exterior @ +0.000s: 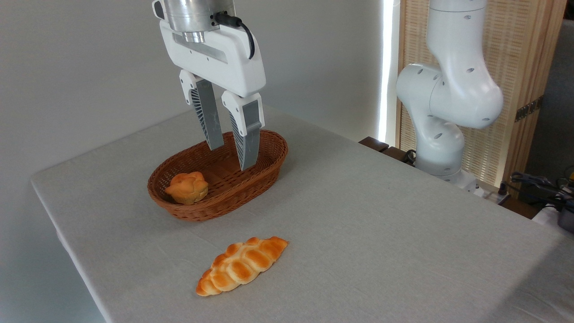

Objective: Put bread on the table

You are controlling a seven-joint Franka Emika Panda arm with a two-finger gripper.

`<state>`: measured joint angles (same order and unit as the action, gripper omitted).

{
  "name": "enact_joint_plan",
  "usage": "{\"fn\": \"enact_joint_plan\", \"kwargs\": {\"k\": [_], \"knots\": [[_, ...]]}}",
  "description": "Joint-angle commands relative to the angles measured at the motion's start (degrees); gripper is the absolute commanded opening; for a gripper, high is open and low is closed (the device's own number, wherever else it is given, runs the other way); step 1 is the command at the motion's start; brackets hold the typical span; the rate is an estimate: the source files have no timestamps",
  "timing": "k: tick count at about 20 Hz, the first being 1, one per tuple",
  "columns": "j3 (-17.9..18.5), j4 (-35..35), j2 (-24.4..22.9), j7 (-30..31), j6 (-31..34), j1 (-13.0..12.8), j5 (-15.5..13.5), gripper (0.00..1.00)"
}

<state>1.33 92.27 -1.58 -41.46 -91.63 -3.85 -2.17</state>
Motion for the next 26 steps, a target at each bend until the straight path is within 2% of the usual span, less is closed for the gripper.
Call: {"fn": "enact_joint_plan", "kwargs": {"k": [1, 17, 22, 26], "knots": [[0.4, 0.1, -0.4, -0.9, 0.8, 0.0, -0.4, 1.00], [-0.3, 0.3, -0.4, -0.6, 0.1, -0.1, -0.6, 1.00], [-1.4, 0.8, -0.5, -0.6, -1.1, -0.2, -4.1, 1.00], [-3.7, 1.4, -0.5, -0.3, -2.8, -0.3, -4.3, 1.00]]}}
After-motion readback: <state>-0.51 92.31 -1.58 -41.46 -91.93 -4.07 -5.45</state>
